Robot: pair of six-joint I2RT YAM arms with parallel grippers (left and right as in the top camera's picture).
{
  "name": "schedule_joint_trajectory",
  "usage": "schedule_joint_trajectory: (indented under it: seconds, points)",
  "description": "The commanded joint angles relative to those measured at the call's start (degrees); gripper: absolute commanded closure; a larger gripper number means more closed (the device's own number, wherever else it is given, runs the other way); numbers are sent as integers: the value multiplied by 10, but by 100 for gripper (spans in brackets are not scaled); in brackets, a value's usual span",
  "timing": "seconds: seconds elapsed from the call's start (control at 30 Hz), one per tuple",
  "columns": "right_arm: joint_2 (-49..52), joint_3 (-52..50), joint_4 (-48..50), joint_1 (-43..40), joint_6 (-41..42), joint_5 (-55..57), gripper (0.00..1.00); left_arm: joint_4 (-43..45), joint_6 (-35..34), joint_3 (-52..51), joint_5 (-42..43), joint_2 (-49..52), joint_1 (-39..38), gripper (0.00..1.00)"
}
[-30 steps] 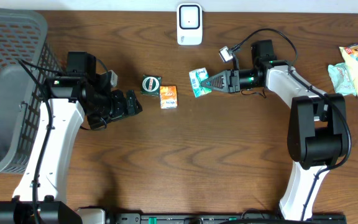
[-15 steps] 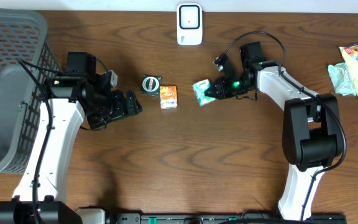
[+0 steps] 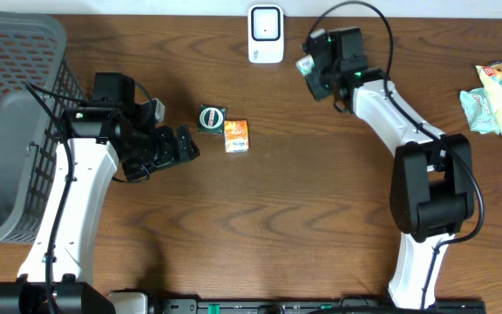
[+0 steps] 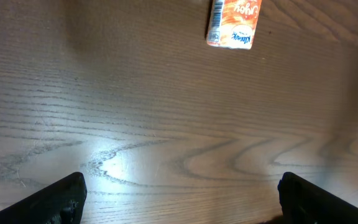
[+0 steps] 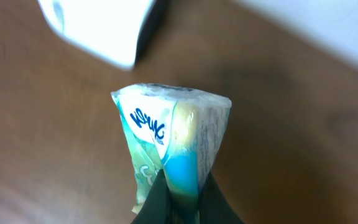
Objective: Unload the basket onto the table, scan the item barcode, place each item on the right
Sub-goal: 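Hold the Kleenex pack barcode in front of the scanner face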
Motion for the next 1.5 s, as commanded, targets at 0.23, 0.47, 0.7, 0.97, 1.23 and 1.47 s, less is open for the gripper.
schedule_joint_trajectory:
  seconds: [0.23, 0.47, 0.7, 0.97, 1.23, 1.47]
  points:
    - [-2, 76, 105, 24, -34, 33, 99, -1, 8, -1, 3, 4, -1, 2]
    - [84, 258, 28, 24, -35, 31, 99, -1, 8, -1, 3, 4, -1, 2]
    - [189, 397, -48, 36, -118, 47, 99, -1, 8, -1, 3, 4, -1, 2]
    - [221, 407, -24, 93, -311, 137, 99, -1, 8, -1, 3, 4, -1, 2]
    - [224, 407, 38, 127, -419, 240, 99, -1, 8, -1, 3, 4, -1, 2]
    - [224, 404, 40, 121, -467, 260, 99, -1, 8, -1, 3, 4, -1, 2]
